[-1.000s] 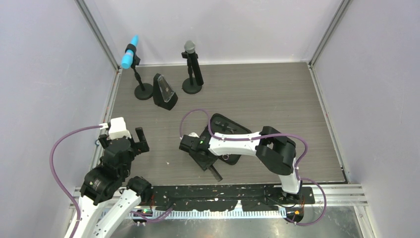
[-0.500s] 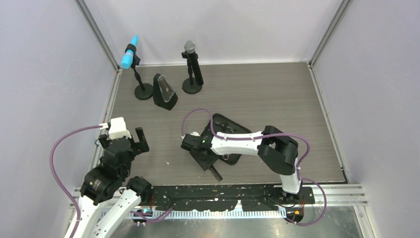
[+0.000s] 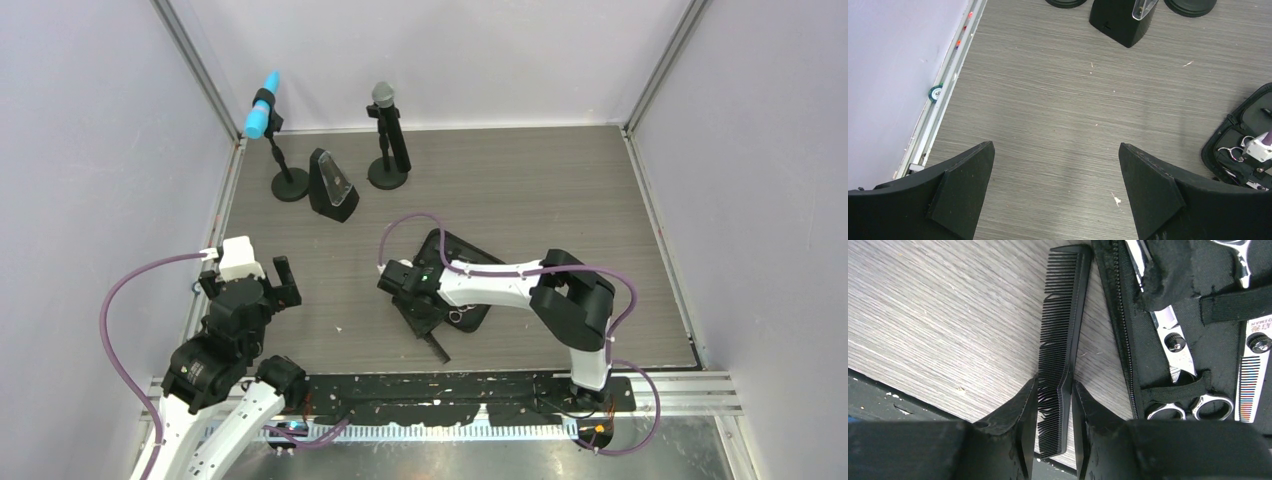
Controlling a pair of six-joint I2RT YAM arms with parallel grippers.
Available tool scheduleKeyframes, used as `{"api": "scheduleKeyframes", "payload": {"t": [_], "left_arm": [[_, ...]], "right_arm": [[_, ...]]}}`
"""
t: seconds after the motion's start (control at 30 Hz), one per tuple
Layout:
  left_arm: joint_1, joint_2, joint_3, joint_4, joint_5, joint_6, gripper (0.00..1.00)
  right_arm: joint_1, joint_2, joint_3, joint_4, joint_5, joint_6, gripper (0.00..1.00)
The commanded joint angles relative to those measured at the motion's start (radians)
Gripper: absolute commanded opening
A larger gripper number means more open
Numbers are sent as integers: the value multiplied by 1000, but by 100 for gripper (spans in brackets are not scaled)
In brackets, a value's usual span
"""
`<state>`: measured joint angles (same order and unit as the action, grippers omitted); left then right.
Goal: Sort the hair-cutting tools
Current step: Pick up the comb at the center of the board.
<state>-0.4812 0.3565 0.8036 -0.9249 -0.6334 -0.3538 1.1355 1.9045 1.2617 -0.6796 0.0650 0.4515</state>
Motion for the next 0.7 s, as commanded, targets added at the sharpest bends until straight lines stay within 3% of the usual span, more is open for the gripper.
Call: {"api": "scheduleKeyframes", "payload": {"t": [0.0, 0.23, 0.53, 0.67], "left_arm": [[9, 14, -4, 46, 1, 18, 100], [9, 13, -4, 44, 0, 18, 100], [9, 10, -4, 41, 5, 15, 100], [9, 11, 12, 19, 104, -45, 100]], "right_arm": [[-8, 78, -74, 26, -8, 9, 25], [-17, 27, -79, 25, -13, -11, 12], [-74, -72, -119, 85, -116, -43, 10], [-106, -94, -156, 137, -171, -52, 9]]}}
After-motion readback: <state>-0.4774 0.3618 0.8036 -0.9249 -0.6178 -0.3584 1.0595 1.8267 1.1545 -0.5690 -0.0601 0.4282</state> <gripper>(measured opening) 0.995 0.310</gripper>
